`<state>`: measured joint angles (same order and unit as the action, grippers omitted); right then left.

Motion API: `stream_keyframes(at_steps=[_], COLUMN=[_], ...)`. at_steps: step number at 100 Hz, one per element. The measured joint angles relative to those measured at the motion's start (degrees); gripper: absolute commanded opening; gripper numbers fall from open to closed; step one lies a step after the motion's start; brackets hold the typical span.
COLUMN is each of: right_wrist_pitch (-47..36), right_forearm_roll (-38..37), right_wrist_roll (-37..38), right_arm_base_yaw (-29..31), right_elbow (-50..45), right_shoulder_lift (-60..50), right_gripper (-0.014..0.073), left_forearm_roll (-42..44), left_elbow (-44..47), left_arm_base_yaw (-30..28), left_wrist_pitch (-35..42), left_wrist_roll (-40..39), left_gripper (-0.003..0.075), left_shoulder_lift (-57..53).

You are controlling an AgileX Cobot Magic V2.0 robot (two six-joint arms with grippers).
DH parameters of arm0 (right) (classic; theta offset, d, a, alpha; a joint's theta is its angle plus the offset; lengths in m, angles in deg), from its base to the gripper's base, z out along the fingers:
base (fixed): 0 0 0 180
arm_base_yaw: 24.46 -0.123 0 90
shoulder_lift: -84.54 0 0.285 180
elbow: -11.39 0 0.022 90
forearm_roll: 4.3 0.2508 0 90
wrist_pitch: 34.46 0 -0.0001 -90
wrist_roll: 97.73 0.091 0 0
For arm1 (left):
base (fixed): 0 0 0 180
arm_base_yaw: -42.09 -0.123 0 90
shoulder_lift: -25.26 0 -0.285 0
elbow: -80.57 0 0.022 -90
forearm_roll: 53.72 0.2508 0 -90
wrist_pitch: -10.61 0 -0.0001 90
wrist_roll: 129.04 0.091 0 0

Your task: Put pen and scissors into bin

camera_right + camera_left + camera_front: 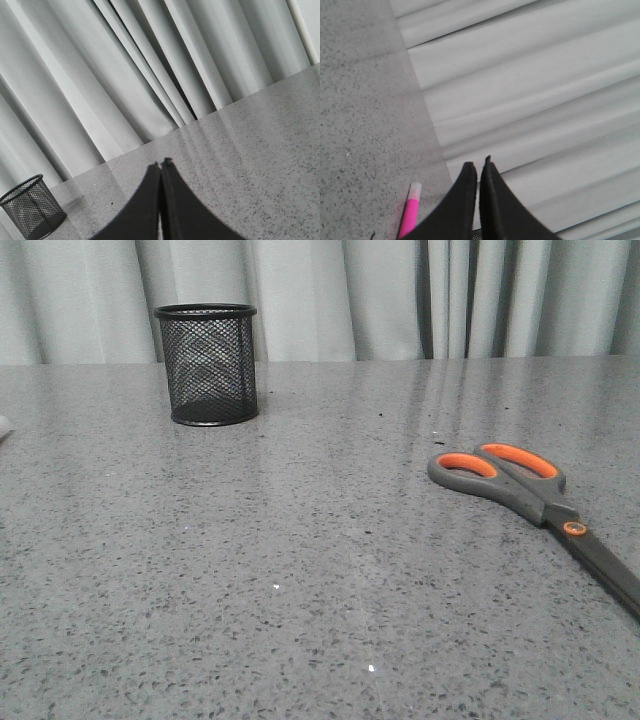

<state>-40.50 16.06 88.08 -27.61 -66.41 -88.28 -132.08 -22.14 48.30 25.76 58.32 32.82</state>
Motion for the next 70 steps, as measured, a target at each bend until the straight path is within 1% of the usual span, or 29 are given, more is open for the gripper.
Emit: stream_keyframes(at_steps=[8, 12, 15, 17, 20, 22, 24, 27, 30, 36, 46, 55, 64, 70], right_wrist_pitch=[0.1, 0.4, 1.2, 1.7, 3.1, 4.3, 5.2, 7.4, 9.3, 13.5, 19.3, 24.0, 28.1, 30.1], right_forearm_roll=[0.0, 0.0, 0.0, 0.0, 0.0, 0.0, 0.0, 0.0, 0.0, 0.0, 0.0, 0.0, 0.0, 0.0], right_wrist_roll=[0.0, 0.0, 0.0, 0.0, 0.1, 0.1, 0.1, 0.1, 0.1, 0.1, -1.0, -3.3, -5.8, -6.1], right_arm_base_yaw=[0.0, 0.0, 0.0, 0.0, 0.0, 0.0, 0.0, 0.0, 0.0, 0.0, 0.0, 0.0, 0.0, 0.0], right_elbow=[0.0, 0.0, 0.0, 0.1, 0.2, 0.6, 1.0, 1.8, 2.8, 5.6, 10.4, 15.3, 20.6, 24.0], right_shoulder_lift=[0.0, 0.0, 0.0, 0.0, 0.0, 0.0, 0.0, 0.0, 0.0, 0.6, 4.7, 10.3, 16.6, 20.1], right_gripper=[0.0064, 0.0115, 0.0153, 0.0181, 0.0224, 0.0239, 0.026, 0.0288, 0.0302, 0.0309, 0.0309, 0.0309, 0.0309, 0.0309], left_forearm_roll=[0.4, 2.0, 3.9, 5.8, 9.8, 11.6, 14.4, 18.8, 22.1, 27.7, 37.3, 45.2, 50.8, 54.2], left_elbow=[0.0, 0.0, 0.0, 0.0, 0.0, 0.0, -0.1, -0.4, -1.0, -3.1, -9.0, -16.3, -24.9, -31.3], left_arm_base_yaw=[0.0, 0.0, 0.0, 0.0, 0.0, 0.0, 0.0, 0.0, 0.0, 0.0, 0.0, 0.0, 0.0, 0.0], left_wrist_pitch=[0.0, -0.3, -0.8, -1.3, -2.3, -2.8, -3.7, -5.6, -7.3, -10.9, -19.2, -28.7, -36.9, -42.7], left_wrist_roll=[0.0, 0.0, 0.0, 0.0, 0.0, 0.0, 0.0, 0.0, 0.0, 0.0, 0.0, 0.0, 0.0, 0.0], left_gripper=[-0.0008, 0.0034, 0.0083, 0.0131, 0.0219, 0.0256, 0.0322, 0.0375, 0.0404, 0.0402, 0.0365, 0.0336, 0.0333, 0.0333], left_shoulder_lift=[0.0, 0.0, 0.0, 0.0, 0.0, 0.0, 0.0, 0.0, 0.0, 1.1, 7.4, 16.5, 27.0, 34.4])
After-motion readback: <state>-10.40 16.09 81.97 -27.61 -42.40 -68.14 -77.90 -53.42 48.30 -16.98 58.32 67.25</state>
